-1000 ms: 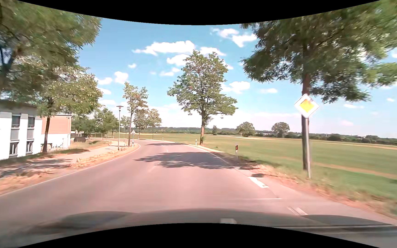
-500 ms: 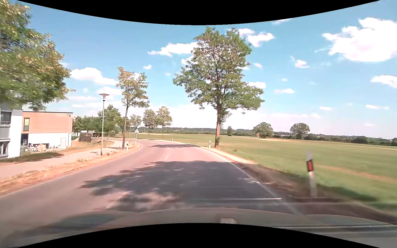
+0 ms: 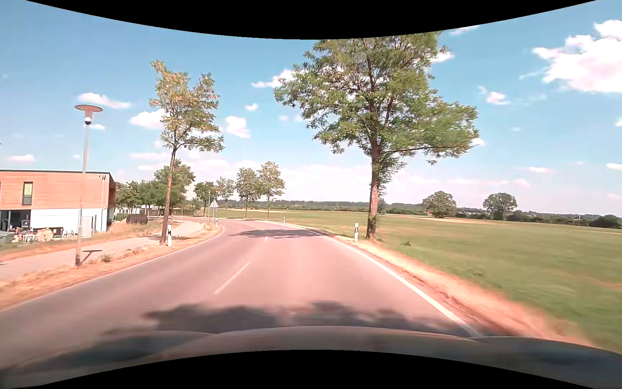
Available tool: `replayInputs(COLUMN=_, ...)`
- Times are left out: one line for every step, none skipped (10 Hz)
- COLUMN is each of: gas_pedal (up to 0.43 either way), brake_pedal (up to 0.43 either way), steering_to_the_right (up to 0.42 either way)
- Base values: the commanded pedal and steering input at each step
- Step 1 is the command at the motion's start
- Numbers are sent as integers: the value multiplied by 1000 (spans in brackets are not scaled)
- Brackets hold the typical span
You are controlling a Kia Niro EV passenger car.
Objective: Follow the waypoints while adhering to traffic rules and regulations
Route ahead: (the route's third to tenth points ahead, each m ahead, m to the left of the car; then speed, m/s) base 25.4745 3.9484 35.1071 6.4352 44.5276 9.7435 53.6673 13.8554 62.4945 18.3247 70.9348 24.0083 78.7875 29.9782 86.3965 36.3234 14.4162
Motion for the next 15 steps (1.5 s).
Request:
replayInputs(gas_pedal=130, brake_pedal=0, steering_to_the_right=-44)
replayInputs(gas_pedal=130, brake_pedal=0, steering_to_the_right=-45)
replayInputs(gas_pedal=130, brake_pedal=0, steering_to_the_right=-44)
replayInputs(gas_pedal=130, brake_pedal=0, steering_to_the_right=-44)
replayInputs(gas_pedal=130, brake_pedal=0, steering_to_the_right=-44)
replayInputs(gas_pedal=130, brake_pedal=0, steering_to_the_right=-44)
replayInputs(gas_pedal=130, brake_pedal=0, steering_to_the_right=-44)
replayInputs(gas_pedal=130, brake_pedal=0, steering_to_the_right=-44)
replayInputs(gas_pedal=130, brake_pedal=0, steering_to_the_right=-44)
replayInputs(gas_pedal=130, brake_pedal=0, steering_to_the_right=-44)
replayInputs(gas_pedal=130, brake_pedal=0, steering_to_the_right=-44)
replayInputs(gas_pedal=130, brake_pedal=0, steering_to_the_right=-44)
replayInputs(gas_pedal=130, brake_pedal=0, steering_to_the_right=-45)
replayInputs(gas_pedal=130, brake_pedal=0, steering_to_the_right=-46)
replayInputs(gas_pedal=130, brake_pedal=0, steering_to_the_right=-46)
